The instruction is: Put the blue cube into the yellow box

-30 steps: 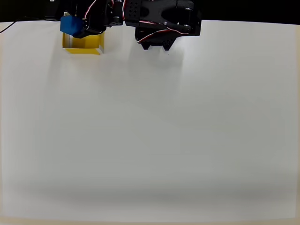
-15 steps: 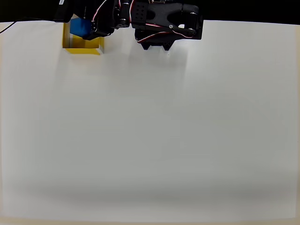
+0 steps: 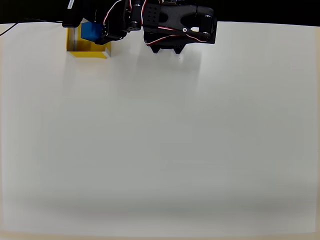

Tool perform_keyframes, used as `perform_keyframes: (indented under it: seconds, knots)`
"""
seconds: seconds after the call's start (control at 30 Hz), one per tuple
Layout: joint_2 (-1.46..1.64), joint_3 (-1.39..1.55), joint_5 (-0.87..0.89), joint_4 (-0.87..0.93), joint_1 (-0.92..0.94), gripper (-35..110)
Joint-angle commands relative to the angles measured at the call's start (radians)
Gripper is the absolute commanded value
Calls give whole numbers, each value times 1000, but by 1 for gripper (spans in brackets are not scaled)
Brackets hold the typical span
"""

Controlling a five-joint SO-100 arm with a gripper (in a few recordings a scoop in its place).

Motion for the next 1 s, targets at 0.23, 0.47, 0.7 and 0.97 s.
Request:
perform_keyframes:
  seconds: [0.23, 0.47, 0.7, 0.97]
  knots:
    - [-57, -141, 44, -34, 20, 24]
    - [-89, -181, 69, -58, 21, 29]
    - [-101, -184, 71, -74, 20, 30]
    - [-127, -391, 34, 89, 23, 17]
